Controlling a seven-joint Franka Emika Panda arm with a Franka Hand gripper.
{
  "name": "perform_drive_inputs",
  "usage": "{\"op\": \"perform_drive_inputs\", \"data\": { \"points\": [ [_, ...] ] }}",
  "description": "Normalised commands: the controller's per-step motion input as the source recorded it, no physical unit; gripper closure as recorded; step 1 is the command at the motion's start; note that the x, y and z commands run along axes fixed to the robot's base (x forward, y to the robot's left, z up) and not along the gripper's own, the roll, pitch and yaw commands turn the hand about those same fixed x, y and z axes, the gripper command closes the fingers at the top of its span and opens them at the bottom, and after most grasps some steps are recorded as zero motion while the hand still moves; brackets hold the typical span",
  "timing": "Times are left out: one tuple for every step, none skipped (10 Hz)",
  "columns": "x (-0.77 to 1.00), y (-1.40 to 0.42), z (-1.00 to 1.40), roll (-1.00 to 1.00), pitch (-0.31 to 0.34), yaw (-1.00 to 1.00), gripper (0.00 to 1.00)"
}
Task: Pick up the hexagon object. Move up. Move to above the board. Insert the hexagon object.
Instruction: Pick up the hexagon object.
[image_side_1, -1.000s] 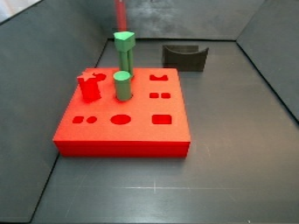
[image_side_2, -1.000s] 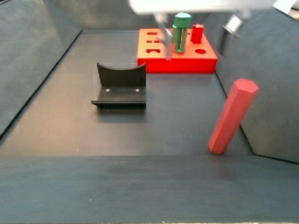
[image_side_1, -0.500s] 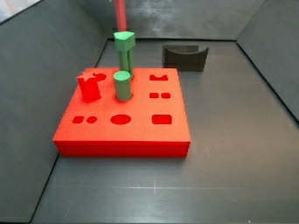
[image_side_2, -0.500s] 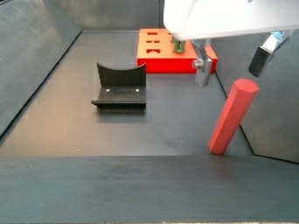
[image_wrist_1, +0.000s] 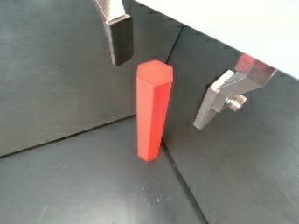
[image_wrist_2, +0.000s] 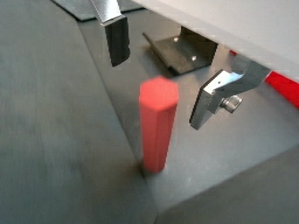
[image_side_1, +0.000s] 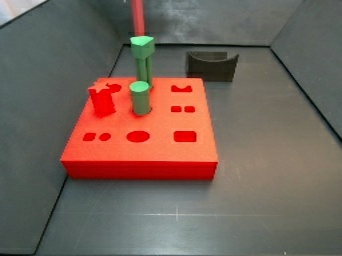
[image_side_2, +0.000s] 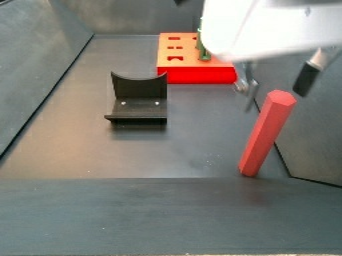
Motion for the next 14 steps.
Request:
{"op": "perform_drive_inputs", "data": {
  "points": [
    [0.0,0.01,-0.33,-0.08,-0.1,-0.09,0.0],
    [0.0,0.0,-0.31,-0.11,-0.107,-0.16,0.0],
    [-0.01,0.04,-0.32,-0.14,-0.147,-0.15,0.0],
    [-0.09,0.14,-0.42,-0.16,-0.2,-0.12,0.0],
    [-0.13,0.12,-0.36,-0.19,-0.23,-0.11,0.0],
    [-0.12,0.07,-0.17,-0.15,-0.189,-0.07,0.0],
    [-0.14,0.12,-0.16,-0.12,-0.184,-0.03,0.0],
    [-0.03,0.16,-0.31,-0.08,-0.156,0.21,0.0],
    [0.0,0.0,-0.14,-0.08,-0.149,0.0,0.0],
    [0.0,0.0,-0.02,-0.03,-0.004,0.0,0.0],
    [0.0,0.0,0.0,0.01,0.0,0.0,0.0],
    [0.2,-0.07,-0.01,0.02,0.074,0.0,0.0],
    [0.02,0.0,-0.01,0.0,0.003,0.0,0.0],
    [0.0,0.0,0.0,0.0,0.0,0.0,0.0]
  ]
}}
